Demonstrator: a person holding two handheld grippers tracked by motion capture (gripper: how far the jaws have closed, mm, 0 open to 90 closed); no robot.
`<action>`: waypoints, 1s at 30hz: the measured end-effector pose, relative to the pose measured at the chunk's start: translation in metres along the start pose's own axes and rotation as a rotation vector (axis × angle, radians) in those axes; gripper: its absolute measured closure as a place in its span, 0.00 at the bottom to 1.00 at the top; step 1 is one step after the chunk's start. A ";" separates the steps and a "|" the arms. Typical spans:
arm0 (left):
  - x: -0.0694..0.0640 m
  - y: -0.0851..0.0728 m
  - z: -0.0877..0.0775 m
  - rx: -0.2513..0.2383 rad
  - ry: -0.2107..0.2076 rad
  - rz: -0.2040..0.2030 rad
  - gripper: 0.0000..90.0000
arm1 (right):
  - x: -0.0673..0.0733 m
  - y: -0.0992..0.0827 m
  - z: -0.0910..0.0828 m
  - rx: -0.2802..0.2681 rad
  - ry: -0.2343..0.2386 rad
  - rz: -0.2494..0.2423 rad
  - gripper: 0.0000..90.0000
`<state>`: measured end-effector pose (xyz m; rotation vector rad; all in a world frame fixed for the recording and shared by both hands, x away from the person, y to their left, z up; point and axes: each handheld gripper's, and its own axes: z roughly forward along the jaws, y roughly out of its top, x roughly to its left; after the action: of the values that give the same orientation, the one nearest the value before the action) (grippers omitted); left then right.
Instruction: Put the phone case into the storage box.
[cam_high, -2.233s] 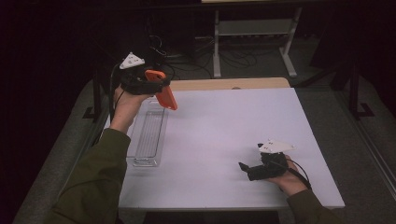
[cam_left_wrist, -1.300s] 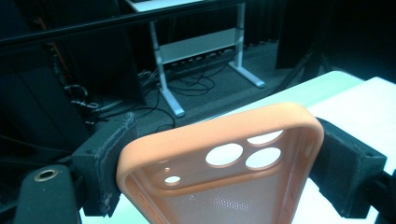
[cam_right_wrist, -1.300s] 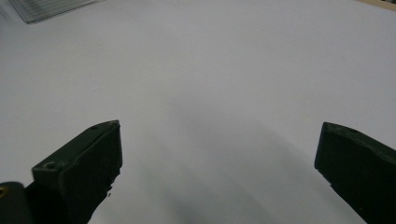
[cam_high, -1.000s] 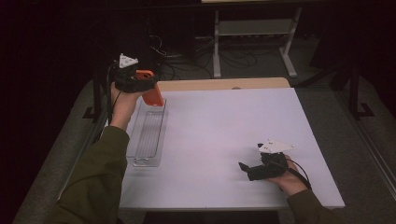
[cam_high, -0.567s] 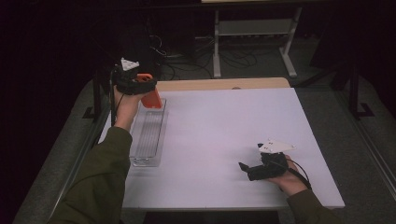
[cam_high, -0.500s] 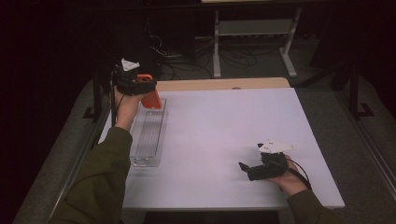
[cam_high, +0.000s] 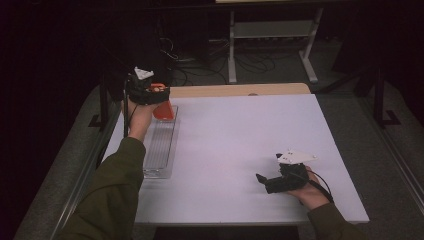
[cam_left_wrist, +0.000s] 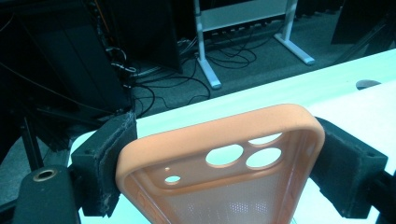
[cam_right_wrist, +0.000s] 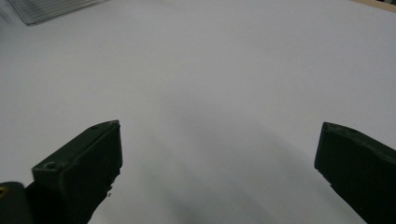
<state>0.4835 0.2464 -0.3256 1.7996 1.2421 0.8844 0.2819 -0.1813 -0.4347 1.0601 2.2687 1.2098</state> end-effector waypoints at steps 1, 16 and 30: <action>0.000 -0.001 0.001 0.002 0.004 0.000 0.16 | 0.000 0.000 0.000 0.000 -0.001 0.000 0.00; -0.005 -0.012 0.016 0.042 0.034 0.008 0.16 | 0.000 0.000 0.000 -0.006 0.001 -0.006 0.00; -0.010 -0.018 0.022 0.068 0.056 0.016 0.16 | 0.000 0.000 -0.001 -0.005 0.001 -0.004 0.00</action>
<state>0.4920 0.2368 -0.3525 1.8516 1.3096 0.9174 0.2813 -0.1819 -0.4338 1.0526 2.2663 1.2141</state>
